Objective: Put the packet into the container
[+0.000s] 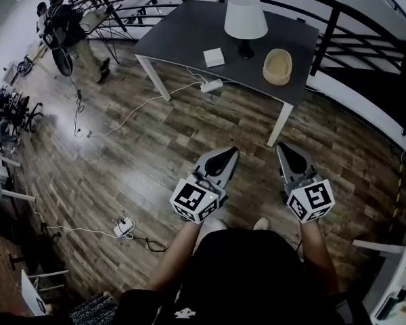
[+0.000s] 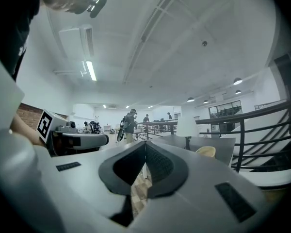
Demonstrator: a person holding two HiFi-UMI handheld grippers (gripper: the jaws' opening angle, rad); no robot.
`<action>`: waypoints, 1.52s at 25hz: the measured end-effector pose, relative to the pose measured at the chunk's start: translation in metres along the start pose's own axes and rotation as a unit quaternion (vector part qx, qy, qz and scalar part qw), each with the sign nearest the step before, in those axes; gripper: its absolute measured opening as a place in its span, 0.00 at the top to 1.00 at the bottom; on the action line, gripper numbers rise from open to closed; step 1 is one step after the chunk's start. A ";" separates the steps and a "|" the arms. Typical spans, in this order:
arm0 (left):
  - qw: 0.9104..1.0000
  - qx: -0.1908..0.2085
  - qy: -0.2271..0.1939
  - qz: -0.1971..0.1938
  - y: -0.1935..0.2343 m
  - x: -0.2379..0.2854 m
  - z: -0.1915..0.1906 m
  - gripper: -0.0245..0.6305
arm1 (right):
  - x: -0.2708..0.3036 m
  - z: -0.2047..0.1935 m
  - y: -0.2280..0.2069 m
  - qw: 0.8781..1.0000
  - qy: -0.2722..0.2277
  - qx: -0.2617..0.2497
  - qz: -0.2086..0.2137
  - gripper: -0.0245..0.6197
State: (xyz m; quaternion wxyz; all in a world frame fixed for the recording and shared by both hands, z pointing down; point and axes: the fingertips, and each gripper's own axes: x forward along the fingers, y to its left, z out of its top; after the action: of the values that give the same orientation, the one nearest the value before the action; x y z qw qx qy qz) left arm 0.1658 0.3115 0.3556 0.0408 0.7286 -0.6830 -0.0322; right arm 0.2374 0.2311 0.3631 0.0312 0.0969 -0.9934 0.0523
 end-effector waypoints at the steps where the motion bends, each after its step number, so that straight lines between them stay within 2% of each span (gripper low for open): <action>1: 1.000 -0.001 0.001 -0.002 -0.001 0.000 0.000 0.95 | -0.001 0.000 0.000 1.000 -0.001 0.000 0.001 0.95; 9: 1.000 -0.005 0.000 0.003 -0.014 0.009 -0.002 0.95 | -0.011 -0.005 -0.005 1.000 -0.001 0.001 0.015 0.95; 26: 0.999 -0.012 0.005 0.039 -0.066 0.042 -0.023 0.95 | -0.051 -0.023 -0.055 0.999 0.017 0.007 0.034 0.95; 38: 0.999 -0.005 0.020 0.034 -0.054 0.069 -0.028 0.95 | -0.033 -0.026 -0.078 0.999 0.015 0.010 0.036 0.95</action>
State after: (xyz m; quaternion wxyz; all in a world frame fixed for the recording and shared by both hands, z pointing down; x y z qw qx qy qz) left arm 0.2265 0.2467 0.3789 0.0590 0.7055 -0.7060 -0.0196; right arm 0.2864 0.1638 0.3941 0.0437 0.0609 -0.9951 0.0644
